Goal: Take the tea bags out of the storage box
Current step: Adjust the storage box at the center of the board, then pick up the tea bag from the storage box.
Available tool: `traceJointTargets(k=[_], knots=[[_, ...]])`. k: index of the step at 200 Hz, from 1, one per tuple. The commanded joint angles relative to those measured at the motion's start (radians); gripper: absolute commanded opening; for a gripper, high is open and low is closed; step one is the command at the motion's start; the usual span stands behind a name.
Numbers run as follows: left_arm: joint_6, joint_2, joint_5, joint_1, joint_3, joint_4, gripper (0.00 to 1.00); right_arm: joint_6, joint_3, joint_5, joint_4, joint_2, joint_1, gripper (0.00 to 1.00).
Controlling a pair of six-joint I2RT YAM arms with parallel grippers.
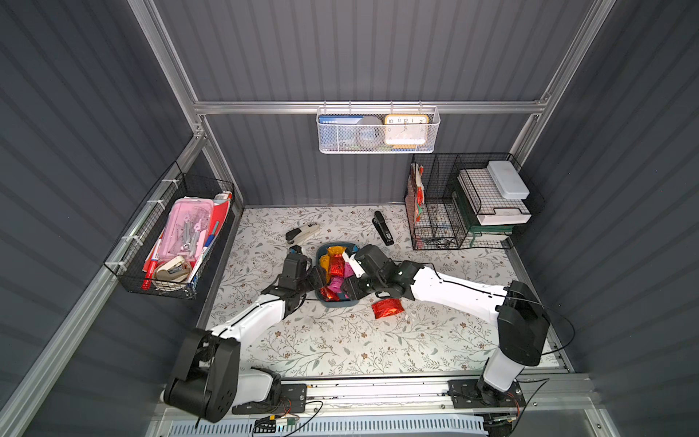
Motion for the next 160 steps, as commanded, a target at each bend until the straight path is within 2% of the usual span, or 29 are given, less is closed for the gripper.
traceJointTargets(k=[1, 33, 76, 133, 160], knots=[[-0.108, -0.082, -0.029, 0.002, -0.023, -0.025, 0.6, -0.284, 0.013, 0.087, 0.039, 0.028, 0.003, 0.54], [-0.262, -0.141, -0.119, 0.005, -0.058, -0.061, 0.64, -0.454, 0.013, 0.081, 0.082, 0.063, 0.025, 0.55], [-0.385, -0.173, -0.119, 0.037, -0.113, -0.057, 0.65, -0.533, 0.078, 0.105, 0.055, 0.155, 0.05, 0.56], [-0.421, -0.187, -0.048, 0.11, -0.162, -0.03, 0.65, -0.564, 0.142, 0.175, 0.032, 0.247, 0.053, 0.56], [-0.412, -0.198, -0.036, 0.121, -0.17, -0.027, 0.65, -0.574, 0.147, 0.199, 0.032, 0.269, 0.055, 0.53]])
